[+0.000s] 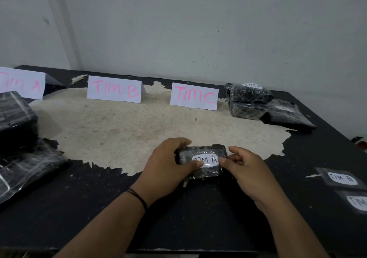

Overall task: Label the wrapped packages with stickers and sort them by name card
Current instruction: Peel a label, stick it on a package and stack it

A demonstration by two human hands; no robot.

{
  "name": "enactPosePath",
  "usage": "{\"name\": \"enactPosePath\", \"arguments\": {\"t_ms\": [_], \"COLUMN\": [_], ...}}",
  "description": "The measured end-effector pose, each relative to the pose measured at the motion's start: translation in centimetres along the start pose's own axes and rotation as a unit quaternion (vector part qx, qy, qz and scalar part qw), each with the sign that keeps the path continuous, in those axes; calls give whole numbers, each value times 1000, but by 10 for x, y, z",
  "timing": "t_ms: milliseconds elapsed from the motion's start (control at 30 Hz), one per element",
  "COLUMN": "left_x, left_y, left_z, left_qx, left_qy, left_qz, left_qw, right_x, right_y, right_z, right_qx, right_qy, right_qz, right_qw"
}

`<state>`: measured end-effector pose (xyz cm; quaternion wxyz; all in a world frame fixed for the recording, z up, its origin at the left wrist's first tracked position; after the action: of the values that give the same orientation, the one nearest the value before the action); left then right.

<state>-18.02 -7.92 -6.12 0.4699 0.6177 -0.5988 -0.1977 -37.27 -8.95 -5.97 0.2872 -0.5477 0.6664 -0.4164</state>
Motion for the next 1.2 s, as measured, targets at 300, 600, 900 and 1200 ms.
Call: {"name": "enactPosePath", "arguments": {"t_ms": [300,600,900,1200], "left_x": [3,1,-2,-3], "left_y": [-1,-6,1,-1], "left_z": [-1,7,5,8], "left_qx": [-249,-330,-187,-200], "left_qy": [1,-26,-31,-60], "left_qz": [-111,-198,-105,-114], "left_qw": [962,922,976,971], "right_x": [-12,-16,-19,-17], "right_y": [-3,-5,-9,-5], "right_z": [-2,-4,-4,-3], "right_qx": [81,118,128,142], "right_qy": [-41,-55,-72,-66], "right_qz": [-8,-13,-28,-6], "right_qw": [996,991,989,988]}}
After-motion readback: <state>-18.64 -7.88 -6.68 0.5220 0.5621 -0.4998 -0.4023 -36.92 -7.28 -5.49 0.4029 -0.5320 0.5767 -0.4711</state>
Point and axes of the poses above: each hand's wrist, its own x-axis towards the middle knuckle, its own z-axis out of the palm, y = z × x, the point moved 4 cm from there along x, towards the middle knuckle, and after that the axes turned 14 degrees about y, right-handed, at the moved point
